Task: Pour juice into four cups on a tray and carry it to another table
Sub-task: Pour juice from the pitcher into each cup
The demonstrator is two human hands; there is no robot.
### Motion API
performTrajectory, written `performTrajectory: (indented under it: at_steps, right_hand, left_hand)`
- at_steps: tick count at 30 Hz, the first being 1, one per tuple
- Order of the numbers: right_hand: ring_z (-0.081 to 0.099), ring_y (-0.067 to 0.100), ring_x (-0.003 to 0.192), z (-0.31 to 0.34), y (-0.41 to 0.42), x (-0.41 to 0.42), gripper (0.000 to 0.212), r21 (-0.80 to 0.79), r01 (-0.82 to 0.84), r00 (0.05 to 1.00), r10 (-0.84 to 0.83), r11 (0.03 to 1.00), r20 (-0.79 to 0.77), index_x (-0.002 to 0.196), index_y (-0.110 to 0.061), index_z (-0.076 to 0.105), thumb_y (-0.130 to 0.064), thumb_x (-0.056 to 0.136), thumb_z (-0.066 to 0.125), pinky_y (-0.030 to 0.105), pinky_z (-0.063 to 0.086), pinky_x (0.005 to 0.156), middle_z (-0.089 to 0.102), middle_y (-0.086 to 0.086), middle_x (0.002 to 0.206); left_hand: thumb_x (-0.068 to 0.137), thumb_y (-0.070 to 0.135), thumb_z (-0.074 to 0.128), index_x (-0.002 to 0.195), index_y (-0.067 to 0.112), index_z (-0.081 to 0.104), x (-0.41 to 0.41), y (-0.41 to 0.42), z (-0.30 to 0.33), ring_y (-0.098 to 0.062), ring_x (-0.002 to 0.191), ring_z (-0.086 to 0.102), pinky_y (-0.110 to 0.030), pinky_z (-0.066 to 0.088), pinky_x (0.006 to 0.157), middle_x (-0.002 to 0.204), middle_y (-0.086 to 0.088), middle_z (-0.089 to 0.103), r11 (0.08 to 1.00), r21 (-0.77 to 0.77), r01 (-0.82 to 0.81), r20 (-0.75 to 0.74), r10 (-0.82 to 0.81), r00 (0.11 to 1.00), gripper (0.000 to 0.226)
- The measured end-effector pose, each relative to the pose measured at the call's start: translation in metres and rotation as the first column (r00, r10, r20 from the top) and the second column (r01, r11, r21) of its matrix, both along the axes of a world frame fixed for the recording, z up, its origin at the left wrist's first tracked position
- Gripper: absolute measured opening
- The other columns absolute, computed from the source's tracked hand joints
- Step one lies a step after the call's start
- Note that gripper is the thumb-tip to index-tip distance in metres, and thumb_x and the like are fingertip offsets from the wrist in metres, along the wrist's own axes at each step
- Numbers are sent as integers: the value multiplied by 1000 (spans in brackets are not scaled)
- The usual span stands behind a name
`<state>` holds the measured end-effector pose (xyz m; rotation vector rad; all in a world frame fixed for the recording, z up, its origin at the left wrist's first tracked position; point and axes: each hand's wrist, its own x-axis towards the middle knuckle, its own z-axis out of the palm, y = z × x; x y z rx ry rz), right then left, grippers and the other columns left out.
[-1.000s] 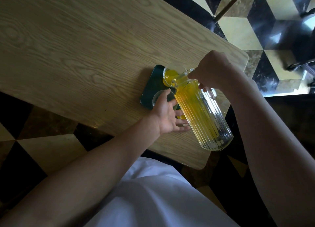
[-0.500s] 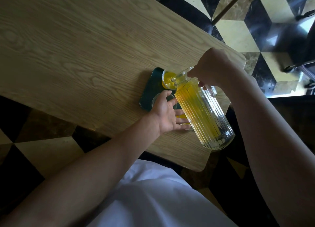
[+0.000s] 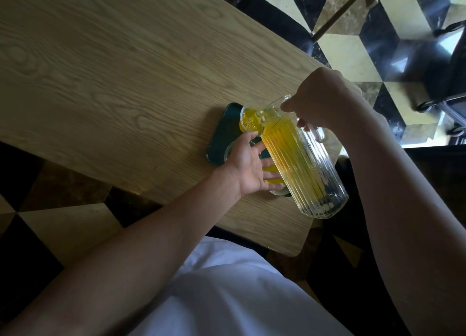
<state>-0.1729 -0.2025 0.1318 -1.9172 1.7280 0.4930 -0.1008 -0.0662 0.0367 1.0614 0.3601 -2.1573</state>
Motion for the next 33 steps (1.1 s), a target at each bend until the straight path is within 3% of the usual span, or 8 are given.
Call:
performTrajectory:
  at_steps: [3,7,12,14,21,25,29,33]
  right_hand:
    - [69,19,50,12,10,-6,36,-39,-29,1000,29,999,3,63,-7,66,-31,91,69,28,49,43,70,5,55]
    - [72,48,78,27,35,-19,40,-189,25,987,6,982,163,79,10,67,-30,79,68,57,61,62,73,30,81]
    - [71,43,66,36,59,-33,44,-286,108,962,-28,952,270,76,13,62,-31,80,66,50,59,63,67,36,79]
    - [69,35,63,39,73,-39,45,-314,137,953,-39,940,300,75,11,62,-33,82,67,48,59,65,66,34,75]
    - [70,39,65,38,115,-56,38,-341,204,907,-46,918,419,71,-4,68,-38,87,68,50,58,62,67,15,61]
    - [62,36,63,29,123,-56,37,-357,122,931,18,926,365,67,-4,66,-36,86,68,42,53,62,65,14,60]
    - [59,38,65,16,127,-54,36,-291,35,961,48,956,272,68,-5,65,-33,90,68,42,53,60,62,13,63]
    - [63,35,70,4,131,-50,32,-213,15,973,35,977,227,78,-5,71,-34,92,68,41,56,64,66,13,73]
  left_hand:
    - [95,63,32,150,30,47,2,-1,0,-49,140,39,-66,31,111,156,-19,44,1000,-14,17,43,-16,999,66]
    - [95,62,31,156,32,38,4,-1,5,-47,144,33,-66,28,115,159,-17,38,999,-31,25,74,-22,997,68]
    - [101,58,31,161,28,25,5,2,23,-46,149,26,-64,28,115,167,-18,23,996,-69,51,173,-38,984,68]
    - [102,59,29,160,29,29,4,5,26,-45,150,26,-63,27,118,166,-18,26,992,-96,85,211,-63,975,66]
    - [102,61,25,155,30,40,-4,38,16,-40,139,44,-55,33,113,156,-15,46,979,-166,117,278,-67,958,63]
    - [103,59,23,147,29,52,-13,58,7,-36,127,55,-54,36,111,141,-13,60,986,-155,63,251,-23,968,61]
    - [102,59,22,143,29,55,-25,73,-12,-27,105,62,-45,43,94,134,-12,64,996,-88,3,236,18,972,61]
    - [102,61,20,138,34,58,-33,85,-24,-34,120,55,-51,38,105,133,-12,67,998,15,-54,192,50,980,58]
